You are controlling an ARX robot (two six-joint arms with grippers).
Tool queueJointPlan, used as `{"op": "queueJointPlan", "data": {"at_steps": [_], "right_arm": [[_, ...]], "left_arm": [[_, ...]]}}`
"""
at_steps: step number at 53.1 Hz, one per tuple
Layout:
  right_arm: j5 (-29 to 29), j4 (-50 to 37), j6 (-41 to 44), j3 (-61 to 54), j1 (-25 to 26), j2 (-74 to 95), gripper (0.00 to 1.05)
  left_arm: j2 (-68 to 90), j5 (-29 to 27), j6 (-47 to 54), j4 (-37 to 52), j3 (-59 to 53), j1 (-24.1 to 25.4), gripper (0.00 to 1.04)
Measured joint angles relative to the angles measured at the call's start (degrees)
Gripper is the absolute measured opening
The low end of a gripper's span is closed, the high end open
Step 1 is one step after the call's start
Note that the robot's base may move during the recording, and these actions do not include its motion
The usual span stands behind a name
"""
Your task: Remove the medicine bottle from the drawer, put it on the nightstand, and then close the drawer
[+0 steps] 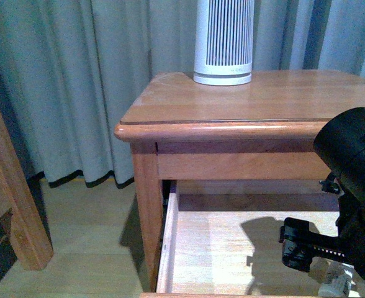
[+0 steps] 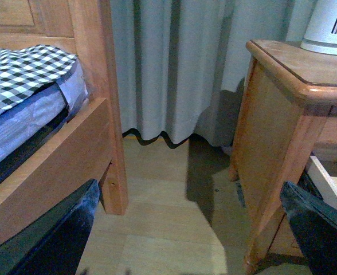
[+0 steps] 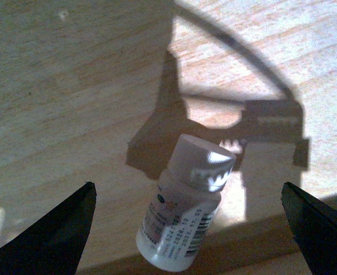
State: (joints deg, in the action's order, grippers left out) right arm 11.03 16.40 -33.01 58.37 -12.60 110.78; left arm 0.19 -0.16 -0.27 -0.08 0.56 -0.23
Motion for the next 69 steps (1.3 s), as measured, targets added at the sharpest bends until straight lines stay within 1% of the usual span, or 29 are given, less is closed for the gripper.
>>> {"op": "queueJointPlan", "data": {"at_steps": [3,5,9,14,16,19,25,29,37,53,69], "right_arm": [[0.22,-0.07,-0.02,0.35,-0.09,0.7,0.98],[0.48,-0.09,-0.09,0.5,-0.17,1.03,0.96],[0.81,-0.07,-0.17,0.68,-0.2,1.53,0.84],[0.83,-0.04,-0.22,0.72,-0.2,1.79,0.72],[0.9,0.0,-0.22,0.72,-0.2,1.79,0.65],[1.09,0.07,-0.24,0.72,-0.2,1.79,0.58],[1.44,0.26,-0.26,0.74,-0.2,1.79,0.39],[1.68,0.63,-0.26,0.83,-0.2,1.66,0.32],[2.56,1.25,-0.31,0.85,-0.5,0.59,0.29],[5.92,1.73,-0.2,1.38,-2.25,-5.75,0.29],[6.91,3.32,-0.61,1.2,-7.32,-13.62,0.29]], "left_arm": [[0.0,0.02,0.0,0.0,0.0,0.0,0.98],[0.0,0.0,0.0,0.0,0.0,0.0,0.98],[0.0,0.0,0.0,0.0,0.0,0.0,0.98],[0.0,0.0,0.0,0.0,0.0,0.0,0.98],[0.0,0.0,0.0,0.0,0.0,0.0,0.98],[0.0,0.0,0.0,0.0,0.0,0.0,0.98],[0.0,0.0,0.0,0.0,0.0,0.0,0.98],[0.0,0.02,0.0,0.0,0.0,0.0,0.98],[0.0,0.0,0.0,0.0,0.0,0.0,0.98],[0.0,0.02,0.0,0.0,0.0,0.0,0.98],[0.0,0.0,0.0,0.0,0.0,0.0,0.98]]}}
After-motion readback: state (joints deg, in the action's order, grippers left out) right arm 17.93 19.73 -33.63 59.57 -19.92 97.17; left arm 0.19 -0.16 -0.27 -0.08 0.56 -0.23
